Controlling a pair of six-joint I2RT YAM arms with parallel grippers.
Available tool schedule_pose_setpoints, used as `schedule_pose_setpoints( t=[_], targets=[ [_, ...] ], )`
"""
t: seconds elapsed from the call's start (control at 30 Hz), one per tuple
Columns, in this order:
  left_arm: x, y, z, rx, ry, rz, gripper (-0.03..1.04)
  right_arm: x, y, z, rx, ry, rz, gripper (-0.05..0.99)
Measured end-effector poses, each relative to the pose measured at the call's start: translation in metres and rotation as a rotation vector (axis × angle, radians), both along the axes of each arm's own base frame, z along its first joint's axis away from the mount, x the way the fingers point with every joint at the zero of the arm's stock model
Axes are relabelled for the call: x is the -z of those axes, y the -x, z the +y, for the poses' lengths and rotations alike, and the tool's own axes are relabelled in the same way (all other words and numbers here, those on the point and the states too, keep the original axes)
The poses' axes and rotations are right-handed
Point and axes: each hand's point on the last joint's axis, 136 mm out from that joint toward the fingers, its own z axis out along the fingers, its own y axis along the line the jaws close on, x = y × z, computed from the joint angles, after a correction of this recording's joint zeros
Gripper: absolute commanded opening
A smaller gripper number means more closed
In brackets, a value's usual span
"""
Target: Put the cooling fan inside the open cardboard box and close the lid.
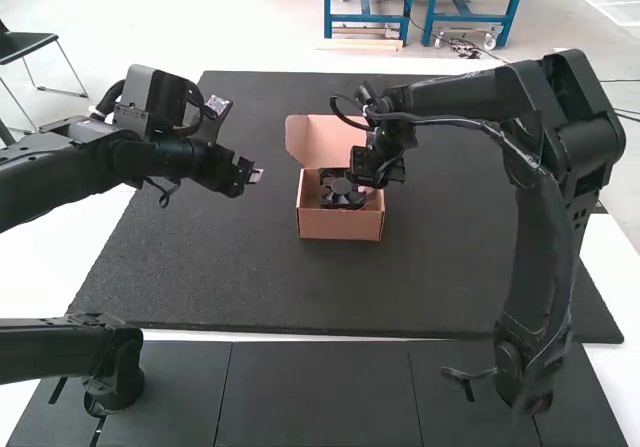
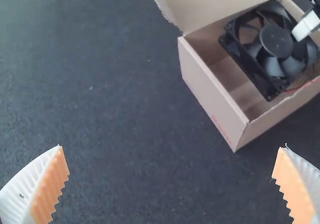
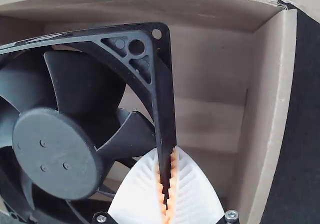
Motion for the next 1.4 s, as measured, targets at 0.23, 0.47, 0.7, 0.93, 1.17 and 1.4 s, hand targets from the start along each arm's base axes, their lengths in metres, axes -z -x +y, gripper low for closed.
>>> schedule_pose_setpoints(
  t=[0.23,0.47,0.7,0.93,1.17,1.4],
  targets=[
    [-0.001,-0.001,0.000,-0.002,0.004,-0.004,0.96,0.015,0.003,0.001,-0.004,0.008,0.037,-0.02],
    [-0.003,-0.002,-0.001,-0.002,0.008,-0.014,0.96,0.015,0.002,0.009,-0.022,-0.032,0.046,0.40],
    [-0.008,-0.005,-0.002,-0.009,0.025,-0.030,0.96,0.000,-0.005,0.018,-0.057,-0.056,0.020,0.59],
    [-0.008,-0.015,0.001,-0.047,0.047,-0.033,0.96,-0.020,-0.007,0.023,-0.102,-0.065,0.021,0.70],
    [-0.008,-0.046,0.014,-0.127,0.034,-0.012,0.96,-0.057,0.002,0.019,-0.228,-0.034,-0.014,0.69],
    [-0.019,-0.071,0.016,-0.159,0.032,-0.030,0.96,-0.119,0.002,0.009,-0.329,-0.014,-0.225,0.70]
  ],
)
